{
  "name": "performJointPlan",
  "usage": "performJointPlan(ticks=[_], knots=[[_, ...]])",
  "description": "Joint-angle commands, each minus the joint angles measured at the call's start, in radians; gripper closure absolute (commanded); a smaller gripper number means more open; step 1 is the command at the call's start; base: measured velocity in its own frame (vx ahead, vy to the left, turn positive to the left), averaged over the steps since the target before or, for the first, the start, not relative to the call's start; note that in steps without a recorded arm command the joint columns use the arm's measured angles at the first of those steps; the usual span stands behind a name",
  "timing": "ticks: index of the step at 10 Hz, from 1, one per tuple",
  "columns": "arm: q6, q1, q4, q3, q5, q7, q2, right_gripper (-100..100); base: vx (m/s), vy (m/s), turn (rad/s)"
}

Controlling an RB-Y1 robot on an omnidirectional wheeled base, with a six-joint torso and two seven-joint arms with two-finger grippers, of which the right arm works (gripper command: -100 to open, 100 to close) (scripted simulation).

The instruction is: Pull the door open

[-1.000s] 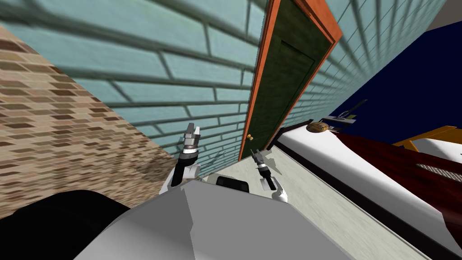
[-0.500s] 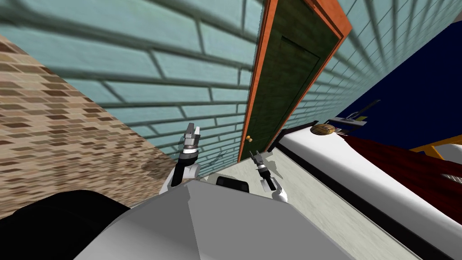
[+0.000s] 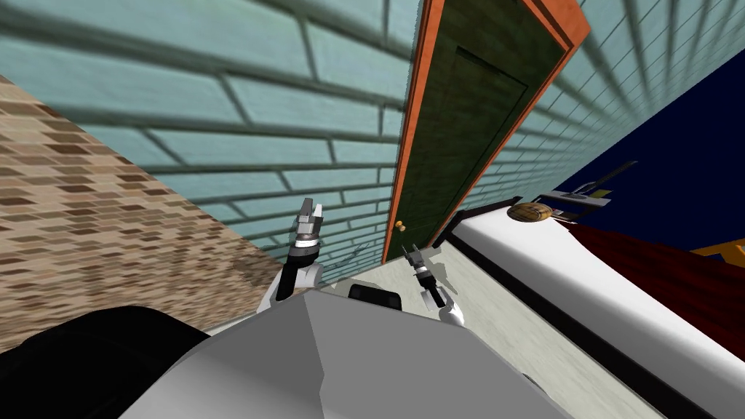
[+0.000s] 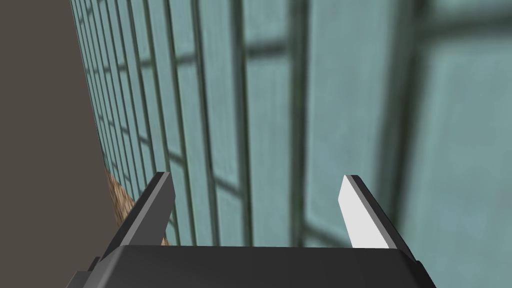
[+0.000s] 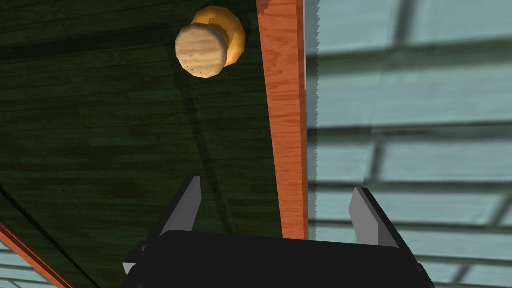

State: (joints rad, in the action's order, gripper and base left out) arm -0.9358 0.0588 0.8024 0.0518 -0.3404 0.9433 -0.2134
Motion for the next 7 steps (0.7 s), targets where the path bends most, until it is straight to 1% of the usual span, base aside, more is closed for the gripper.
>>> performJointPlan(ticks=[1, 4, 6, 7], knots=[[-0.010, 0.014, -0.036, 0.001, -0.006, 0.023, -0.003, -100, 0.060, -0.073, 0.046], [-0.023, 0.035, -0.091, 0.003, -0.015, 0.058, -0.008, -100, 0.060, -0.081, 0.052], [-0.039, 0.059, -0.154, 0.005, -0.026, 0.098, -0.014, -100, 0.074, -0.108, 0.073], [-0.042, 0.063, -0.165, 0.005, -0.028, 0.105, -0.015, -100, 0.071, -0.099, 0.059]])
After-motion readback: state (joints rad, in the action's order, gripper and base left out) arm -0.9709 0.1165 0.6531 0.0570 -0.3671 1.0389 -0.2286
